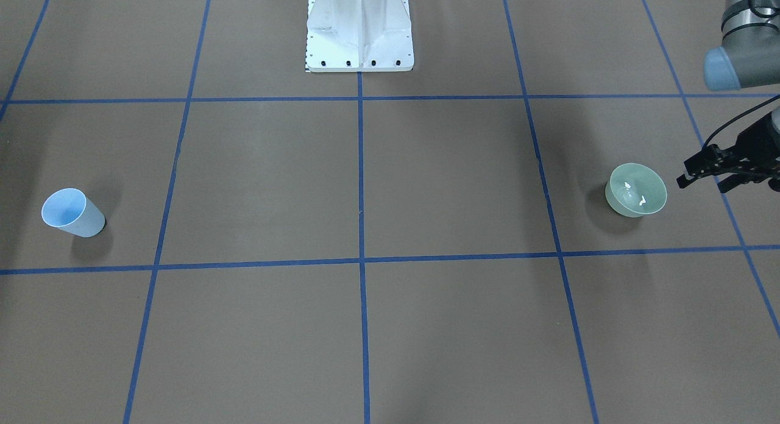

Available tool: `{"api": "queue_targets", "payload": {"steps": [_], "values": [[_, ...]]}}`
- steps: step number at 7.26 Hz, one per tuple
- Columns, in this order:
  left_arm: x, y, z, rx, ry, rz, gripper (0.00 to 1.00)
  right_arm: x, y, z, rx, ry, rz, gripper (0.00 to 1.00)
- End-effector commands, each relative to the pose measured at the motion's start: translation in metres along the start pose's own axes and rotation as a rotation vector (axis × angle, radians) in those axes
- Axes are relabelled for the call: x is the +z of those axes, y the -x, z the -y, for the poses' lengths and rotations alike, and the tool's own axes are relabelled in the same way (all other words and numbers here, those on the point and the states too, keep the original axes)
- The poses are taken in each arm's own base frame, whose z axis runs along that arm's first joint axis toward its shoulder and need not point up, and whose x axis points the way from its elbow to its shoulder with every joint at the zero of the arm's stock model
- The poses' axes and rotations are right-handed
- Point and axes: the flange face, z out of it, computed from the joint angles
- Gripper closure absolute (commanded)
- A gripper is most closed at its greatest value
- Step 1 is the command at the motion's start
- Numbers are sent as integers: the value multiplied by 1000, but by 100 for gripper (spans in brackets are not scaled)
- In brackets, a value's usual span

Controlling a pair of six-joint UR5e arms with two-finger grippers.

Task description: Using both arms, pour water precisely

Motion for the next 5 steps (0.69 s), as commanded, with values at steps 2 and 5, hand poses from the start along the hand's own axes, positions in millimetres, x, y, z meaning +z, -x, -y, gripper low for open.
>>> {"api": "queue_targets", "payload": {"steps": [2,5], "values": [[-52,62,8,139,6,81,0,0,0,0,0,0,0,1],[-73,91,7,192,91,221,0,0,0,0,0,-1,2,1]]}}
